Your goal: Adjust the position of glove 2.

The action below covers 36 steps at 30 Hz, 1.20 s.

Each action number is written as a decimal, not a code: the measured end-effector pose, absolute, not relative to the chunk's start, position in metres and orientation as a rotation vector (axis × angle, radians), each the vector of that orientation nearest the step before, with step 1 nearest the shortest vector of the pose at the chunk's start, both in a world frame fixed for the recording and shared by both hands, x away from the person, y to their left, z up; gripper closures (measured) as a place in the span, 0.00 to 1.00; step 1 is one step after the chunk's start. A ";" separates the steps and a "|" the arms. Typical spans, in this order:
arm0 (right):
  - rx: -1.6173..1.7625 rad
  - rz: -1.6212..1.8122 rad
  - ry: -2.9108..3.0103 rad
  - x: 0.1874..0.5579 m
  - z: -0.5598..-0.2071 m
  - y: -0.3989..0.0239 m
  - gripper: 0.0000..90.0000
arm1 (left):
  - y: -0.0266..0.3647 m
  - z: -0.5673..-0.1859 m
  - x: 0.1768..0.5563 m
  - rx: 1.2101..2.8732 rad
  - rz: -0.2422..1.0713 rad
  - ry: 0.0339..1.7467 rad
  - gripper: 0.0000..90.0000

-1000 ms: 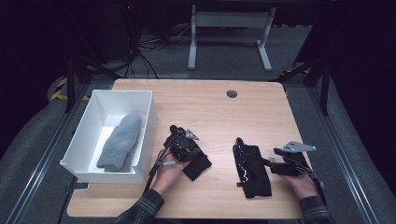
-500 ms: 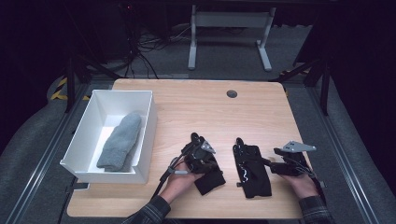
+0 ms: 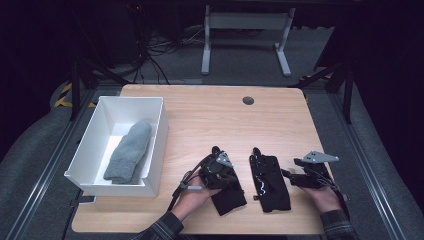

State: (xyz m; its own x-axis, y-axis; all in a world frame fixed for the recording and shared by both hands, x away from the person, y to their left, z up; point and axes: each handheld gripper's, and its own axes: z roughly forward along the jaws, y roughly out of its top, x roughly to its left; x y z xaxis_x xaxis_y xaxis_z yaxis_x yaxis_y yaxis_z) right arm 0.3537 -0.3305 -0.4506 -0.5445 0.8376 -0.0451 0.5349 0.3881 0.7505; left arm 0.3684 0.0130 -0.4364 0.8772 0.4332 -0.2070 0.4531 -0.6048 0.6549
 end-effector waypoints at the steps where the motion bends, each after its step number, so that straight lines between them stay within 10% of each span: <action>1: 1.182 0.979 2.232 0.354 -0.451 -0.331 0.36 | 0.018 -0.434 0.369 2.296 -0.025 0.650 1.00; 36: 1.188 0.963 2.227 0.354 -0.451 -0.332 0.36 | 0.024 -0.450 0.405 2.367 0.064 0.774 0.98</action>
State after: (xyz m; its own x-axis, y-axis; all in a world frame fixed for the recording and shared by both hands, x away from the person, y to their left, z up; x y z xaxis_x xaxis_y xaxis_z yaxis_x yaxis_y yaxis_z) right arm 0.3539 -0.3316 -0.4512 -0.5366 0.8422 -0.0527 0.5386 0.3899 0.7469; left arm 0.4052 0.0243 -0.4500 0.8256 0.5456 -0.1439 0.5143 -0.6227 0.5896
